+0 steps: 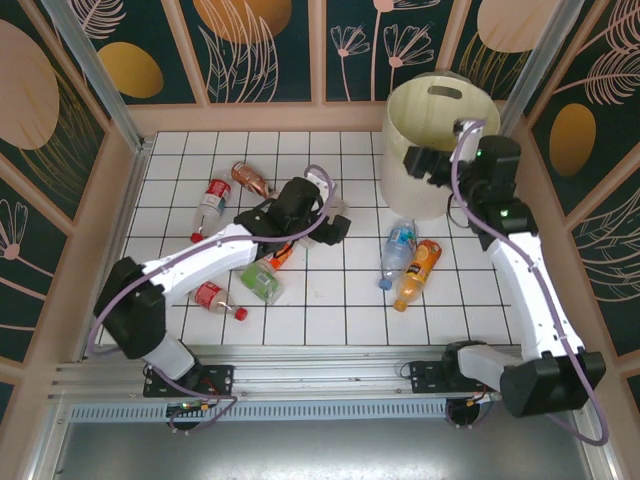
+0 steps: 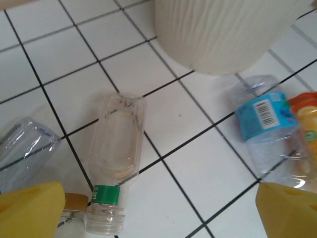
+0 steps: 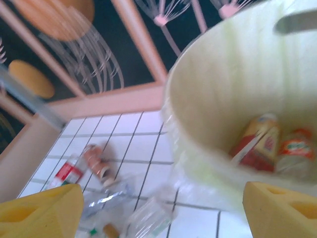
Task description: Put the plastic bottles in the bin
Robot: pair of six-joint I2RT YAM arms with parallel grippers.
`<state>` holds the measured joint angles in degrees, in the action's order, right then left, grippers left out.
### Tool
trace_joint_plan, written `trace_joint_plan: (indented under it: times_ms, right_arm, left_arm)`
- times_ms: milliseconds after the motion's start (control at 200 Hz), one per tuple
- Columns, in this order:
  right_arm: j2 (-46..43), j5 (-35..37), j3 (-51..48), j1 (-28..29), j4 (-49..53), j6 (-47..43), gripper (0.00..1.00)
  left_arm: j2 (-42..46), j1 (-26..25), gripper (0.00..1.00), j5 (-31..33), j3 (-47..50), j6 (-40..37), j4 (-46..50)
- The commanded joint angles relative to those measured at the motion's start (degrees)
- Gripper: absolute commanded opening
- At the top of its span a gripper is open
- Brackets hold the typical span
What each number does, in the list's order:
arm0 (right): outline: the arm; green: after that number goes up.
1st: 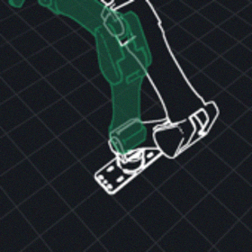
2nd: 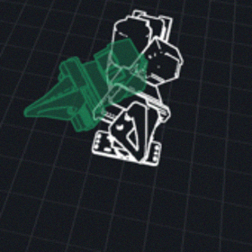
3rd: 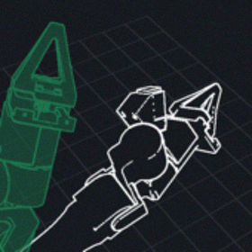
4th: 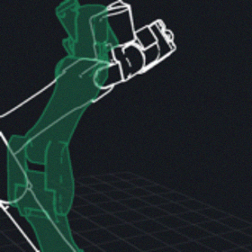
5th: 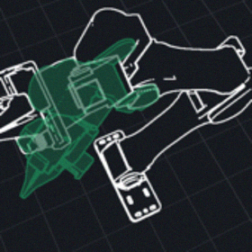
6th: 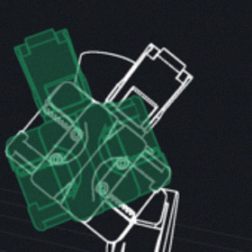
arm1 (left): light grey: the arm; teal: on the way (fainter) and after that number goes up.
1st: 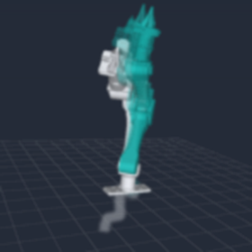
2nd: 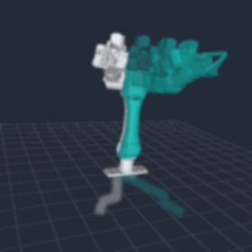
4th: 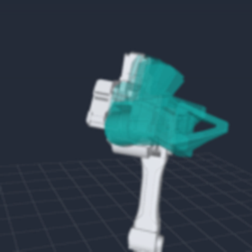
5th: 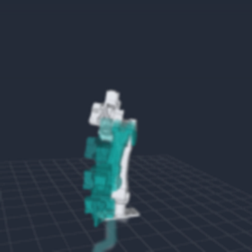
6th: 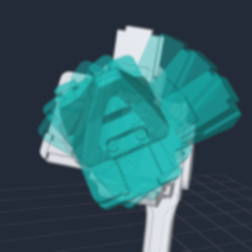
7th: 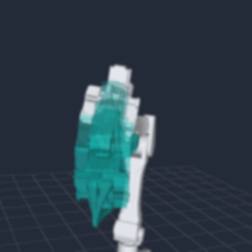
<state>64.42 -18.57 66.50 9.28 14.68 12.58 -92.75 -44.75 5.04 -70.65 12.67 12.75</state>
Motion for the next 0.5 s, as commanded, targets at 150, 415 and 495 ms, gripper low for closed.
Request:
trace_joint_plan:
  times_ms: [150,415,495]
  right_arm:
    - [-8.93,1.48,-13.78,9.29,-5.33,2.23,0.84]
    - [-16.55,0.81,-24.77,11.90,-6.50,6.30,0.84]
    - [-16.82,0.89,-25.72,12.27,-5.92,6.16,0.84]
  left_arm:
    - [-10.68,6.03,0.96,-4.84,-8.57,-2.03,7.19]
    - [-22.09,6.32,0.92,-2.76,-18.51,-11.32,14.21]
    - [-24.92,6.74,0.90,-2.64,-20.32,-11.90,14.99]
